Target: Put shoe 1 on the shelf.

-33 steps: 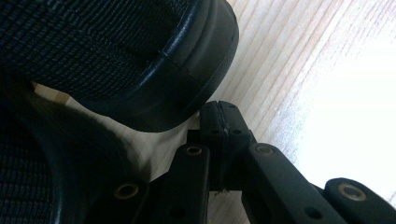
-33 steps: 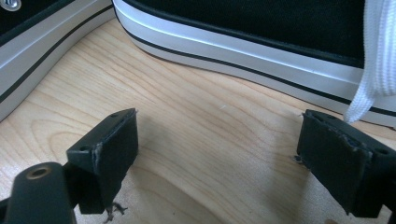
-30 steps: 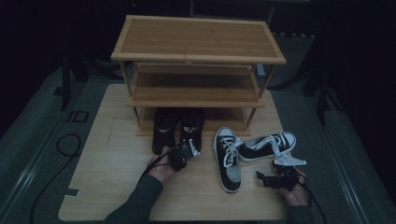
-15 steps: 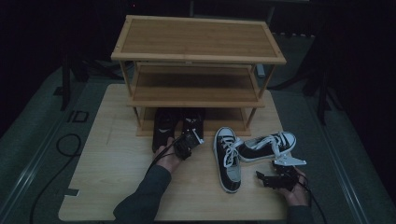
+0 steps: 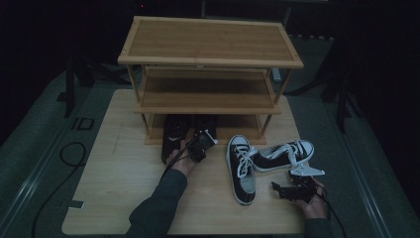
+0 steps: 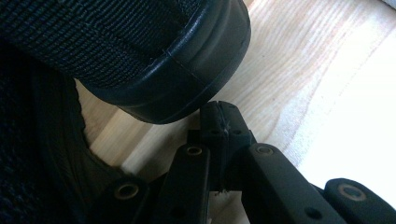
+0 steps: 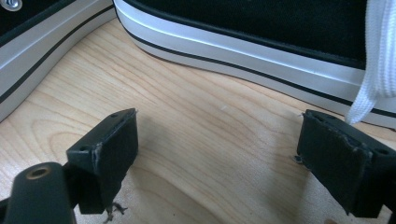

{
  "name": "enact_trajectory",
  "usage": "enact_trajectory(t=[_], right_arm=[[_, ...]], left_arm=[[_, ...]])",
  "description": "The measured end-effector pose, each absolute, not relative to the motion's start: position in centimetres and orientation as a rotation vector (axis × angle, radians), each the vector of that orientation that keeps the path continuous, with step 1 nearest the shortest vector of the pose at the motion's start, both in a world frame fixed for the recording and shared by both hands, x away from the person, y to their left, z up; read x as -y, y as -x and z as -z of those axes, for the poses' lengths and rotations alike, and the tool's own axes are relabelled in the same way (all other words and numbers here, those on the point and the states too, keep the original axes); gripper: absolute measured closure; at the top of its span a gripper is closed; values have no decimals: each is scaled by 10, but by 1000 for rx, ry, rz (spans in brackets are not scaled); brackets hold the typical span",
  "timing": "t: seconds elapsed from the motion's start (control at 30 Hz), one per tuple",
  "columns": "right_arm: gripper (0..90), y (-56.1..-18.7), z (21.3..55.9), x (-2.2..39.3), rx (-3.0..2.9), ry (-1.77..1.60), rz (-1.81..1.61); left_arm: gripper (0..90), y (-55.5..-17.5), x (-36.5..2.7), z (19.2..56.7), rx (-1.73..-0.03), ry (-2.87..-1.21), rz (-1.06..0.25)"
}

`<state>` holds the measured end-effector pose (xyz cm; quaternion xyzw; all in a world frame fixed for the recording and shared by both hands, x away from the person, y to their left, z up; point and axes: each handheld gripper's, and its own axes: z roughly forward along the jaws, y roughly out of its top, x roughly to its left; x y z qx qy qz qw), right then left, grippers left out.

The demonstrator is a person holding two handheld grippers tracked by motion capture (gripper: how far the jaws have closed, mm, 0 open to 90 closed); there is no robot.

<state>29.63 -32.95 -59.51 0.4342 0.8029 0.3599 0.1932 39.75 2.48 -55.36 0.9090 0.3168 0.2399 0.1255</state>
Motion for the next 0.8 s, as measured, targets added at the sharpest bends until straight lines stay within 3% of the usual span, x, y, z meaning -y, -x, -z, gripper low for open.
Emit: enact_trajectory(t=[0.8], right_arm=[[124, -296, 595, 330, -2253, -1218, -1010]], left_arm=[[842, -333, -61, 538, -820, -2595, -677]])
